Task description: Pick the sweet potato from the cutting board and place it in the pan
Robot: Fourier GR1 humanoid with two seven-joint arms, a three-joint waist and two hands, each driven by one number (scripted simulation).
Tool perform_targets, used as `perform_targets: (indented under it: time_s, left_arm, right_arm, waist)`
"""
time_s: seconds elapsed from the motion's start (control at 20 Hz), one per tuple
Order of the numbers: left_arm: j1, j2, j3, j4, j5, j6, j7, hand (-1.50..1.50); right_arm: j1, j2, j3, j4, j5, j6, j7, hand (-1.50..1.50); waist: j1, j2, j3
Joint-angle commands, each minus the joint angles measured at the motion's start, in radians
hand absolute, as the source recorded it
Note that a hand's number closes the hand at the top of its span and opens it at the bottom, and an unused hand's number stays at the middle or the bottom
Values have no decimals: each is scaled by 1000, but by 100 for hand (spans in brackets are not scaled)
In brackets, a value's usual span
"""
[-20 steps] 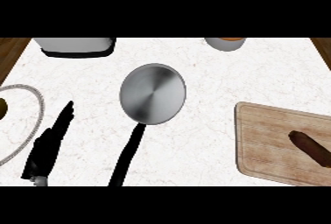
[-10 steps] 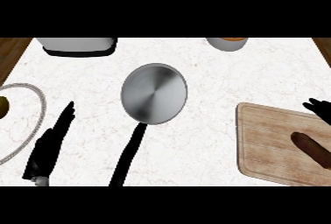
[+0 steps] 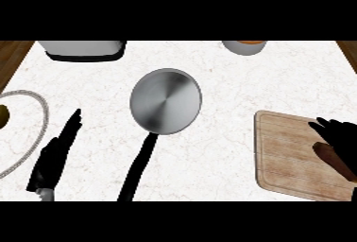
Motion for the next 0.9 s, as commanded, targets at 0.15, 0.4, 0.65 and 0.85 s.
perform_targets:
  time_s: [0.15, 0.4, 0.65, 0.85]
  left_arm:
    - [8, 5, 48, -69, 5, -44, 55, 0]
    - [8, -10, 37, -107, -31, -34, 86, 0]
    - [-22, -64, 50, 36, -55, -35, -25, 0]
    - [22, -65, 45, -3, -74, -50, -22, 0]
  right_arm:
    - [35, 102, 40, 35, 125, 13, 1, -150]
    - [-43, 147, 52, 62, 179, 110, 89, -150]
    - [42, 144, 57, 126, 289, 7, -9, -150]
    - [-22, 161, 29, 275, 331, -30, -70, -150]
  waist:
    - [-6, -2, 0]
    - [-3, -1, 0]
    - [-8, -1, 0]
    - [-2, 0, 0]
